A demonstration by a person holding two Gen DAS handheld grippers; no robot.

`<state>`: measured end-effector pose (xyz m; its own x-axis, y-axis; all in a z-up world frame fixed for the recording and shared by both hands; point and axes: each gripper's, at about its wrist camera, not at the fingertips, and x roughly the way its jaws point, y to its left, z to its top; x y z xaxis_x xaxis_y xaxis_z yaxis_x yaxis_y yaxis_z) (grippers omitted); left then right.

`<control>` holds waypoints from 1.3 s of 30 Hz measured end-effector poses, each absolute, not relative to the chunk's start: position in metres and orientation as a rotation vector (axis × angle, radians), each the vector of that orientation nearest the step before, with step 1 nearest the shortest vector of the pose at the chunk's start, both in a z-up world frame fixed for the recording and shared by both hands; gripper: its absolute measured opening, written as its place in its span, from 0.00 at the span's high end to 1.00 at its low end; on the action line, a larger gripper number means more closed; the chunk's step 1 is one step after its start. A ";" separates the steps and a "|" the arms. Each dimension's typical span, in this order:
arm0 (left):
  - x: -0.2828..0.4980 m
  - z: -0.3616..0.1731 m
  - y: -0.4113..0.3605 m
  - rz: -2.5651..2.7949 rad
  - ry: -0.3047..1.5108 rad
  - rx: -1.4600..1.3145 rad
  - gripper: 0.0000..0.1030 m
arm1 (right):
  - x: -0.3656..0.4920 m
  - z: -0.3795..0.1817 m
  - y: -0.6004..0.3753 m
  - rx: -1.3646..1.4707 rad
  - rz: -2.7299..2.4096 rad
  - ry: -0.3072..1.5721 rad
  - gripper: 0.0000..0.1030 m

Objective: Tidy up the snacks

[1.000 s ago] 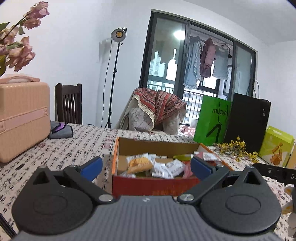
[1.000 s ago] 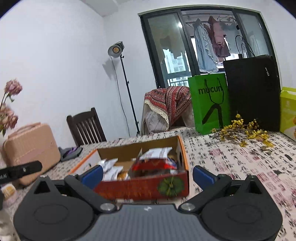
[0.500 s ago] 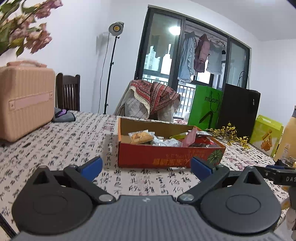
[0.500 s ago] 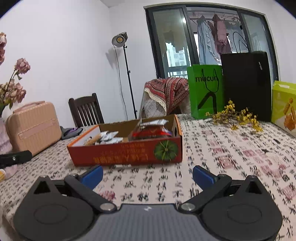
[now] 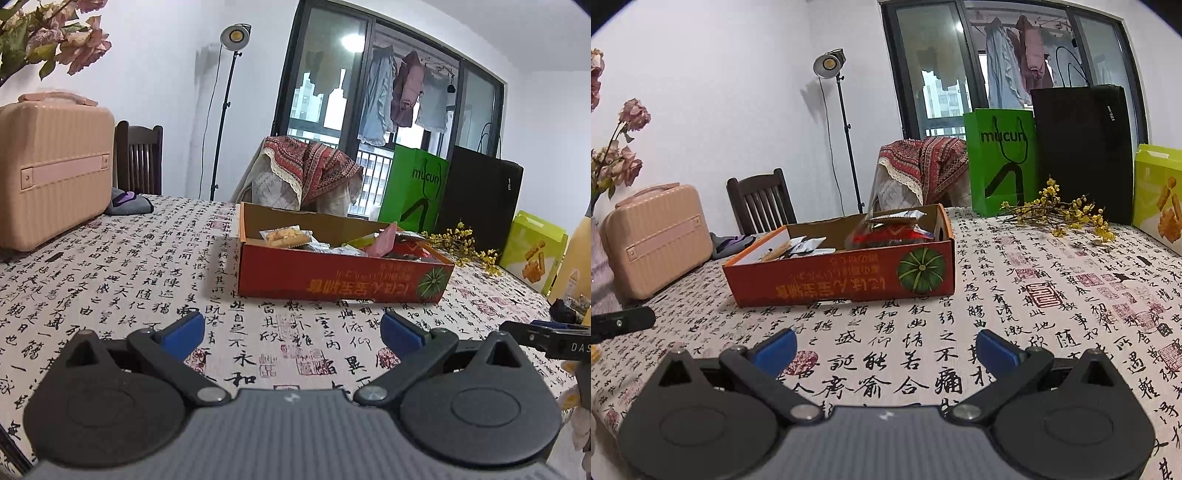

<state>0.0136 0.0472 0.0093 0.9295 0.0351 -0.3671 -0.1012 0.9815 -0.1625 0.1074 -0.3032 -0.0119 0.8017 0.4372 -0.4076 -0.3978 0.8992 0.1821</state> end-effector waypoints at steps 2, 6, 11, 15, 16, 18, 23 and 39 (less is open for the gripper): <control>0.014 0.008 0.046 0.070 0.376 -0.178 0.00 | 0.108 -0.013 -0.303 0.089 0.449 0.461 0.00; 0.014 0.007 0.045 0.067 0.382 -0.176 0.00 | 0.109 -0.014 -0.303 0.090 0.450 0.465 0.00; 0.015 0.006 0.044 0.063 0.387 -0.175 0.00 | 0.111 -0.015 -0.303 0.091 0.449 0.471 0.00; 0.016 0.006 0.044 0.061 0.388 -0.177 0.00 | 0.112 -0.017 -0.303 0.090 0.449 0.475 0.00; 0.016 0.006 0.044 0.061 0.389 -0.177 0.00 | 0.112 -0.017 -0.303 0.090 0.450 0.476 0.00; 0.016 0.005 0.044 0.060 0.390 -0.177 0.00 | 0.112 -0.018 -0.302 0.089 0.450 0.477 0.00; 0.016 0.005 0.044 0.060 0.389 -0.177 0.00 | 0.112 -0.018 -0.302 0.089 0.449 0.476 0.00; 0.015 0.002 0.041 0.053 0.392 -0.176 0.00 | 0.112 -0.018 -0.302 0.090 0.450 0.478 0.00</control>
